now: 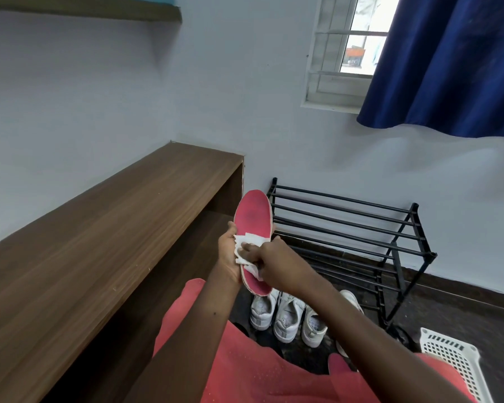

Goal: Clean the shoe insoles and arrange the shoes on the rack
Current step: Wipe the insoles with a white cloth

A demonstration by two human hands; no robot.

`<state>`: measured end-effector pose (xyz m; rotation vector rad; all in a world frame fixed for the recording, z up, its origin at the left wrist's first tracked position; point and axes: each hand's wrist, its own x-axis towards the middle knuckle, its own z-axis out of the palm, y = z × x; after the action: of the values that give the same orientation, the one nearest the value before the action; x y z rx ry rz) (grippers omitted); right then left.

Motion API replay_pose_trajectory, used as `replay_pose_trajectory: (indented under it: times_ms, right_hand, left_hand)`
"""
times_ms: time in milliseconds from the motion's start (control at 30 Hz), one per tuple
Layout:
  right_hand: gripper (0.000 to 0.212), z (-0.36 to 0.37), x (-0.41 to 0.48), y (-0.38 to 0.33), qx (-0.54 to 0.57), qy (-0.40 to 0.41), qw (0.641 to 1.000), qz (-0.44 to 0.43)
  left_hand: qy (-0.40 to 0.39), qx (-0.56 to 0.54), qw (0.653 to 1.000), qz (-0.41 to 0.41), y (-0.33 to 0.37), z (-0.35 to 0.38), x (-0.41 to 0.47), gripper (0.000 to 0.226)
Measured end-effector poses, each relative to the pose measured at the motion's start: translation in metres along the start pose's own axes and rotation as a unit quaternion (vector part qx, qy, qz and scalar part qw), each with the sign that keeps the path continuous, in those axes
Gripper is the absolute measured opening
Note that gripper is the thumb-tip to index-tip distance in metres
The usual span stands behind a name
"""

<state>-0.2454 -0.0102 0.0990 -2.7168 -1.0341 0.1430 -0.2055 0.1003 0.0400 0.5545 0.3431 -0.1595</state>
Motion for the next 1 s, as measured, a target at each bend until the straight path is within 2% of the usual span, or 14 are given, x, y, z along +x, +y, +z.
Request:
replay_pose_trajectory:
  times_ms: [100,267,400,633,733,833,933,1000]
  right_hand:
    - [0.037,0.015,0.002,0.003,0.010,0.072,0.996,0.050]
    - [0.024,0.007,0.020,0.014,0.012,0.163,0.984,0.070]
    - [0.022,-0.007,0.036,0.027,0.070,0.207,0.969,0.113]
    - [0.026,-0.005,0.018,0.007,0.125,0.173,0.975,0.058]
    - [0.023,0.002,0.008,-0.003,0.134,0.186,0.973,0.034]
    - [0.025,0.008,0.010,-0.003,0.150,0.217,0.963,0.050]
    - [0.022,0.005,0.021,0.002,0.149,0.231,0.961,0.042]
    - [0.019,-0.001,0.031,0.009,0.146,0.236,0.960,0.039]
  left_hand:
    - [-0.001,0.021,1.000,-0.004,-0.001,-0.001,0.003,0.065]
    - [-0.040,0.034,0.999,-0.017,-0.007,0.010,-0.012,0.045]
    - [-0.065,0.063,0.996,-0.027,-0.011,0.012,-0.017,0.052]
    - [-0.061,0.044,0.997,-0.011,0.003,0.004,-0.011,0.056]
    - [-0.044,0.050,0.998,-0.005,0.006,0.004,-0.009,0.055]
    - [-0.033,0.042,0.998,-0.013,0.002,0.002,-0.008,0.052]
    - [-0.087,-0.009,0.996,-0.020,-0.002,0.007,-0.010,0.026]
    - [-0.138,-0.046,0.989,-0.009,-0.005,0.010,-0.012,0.044]
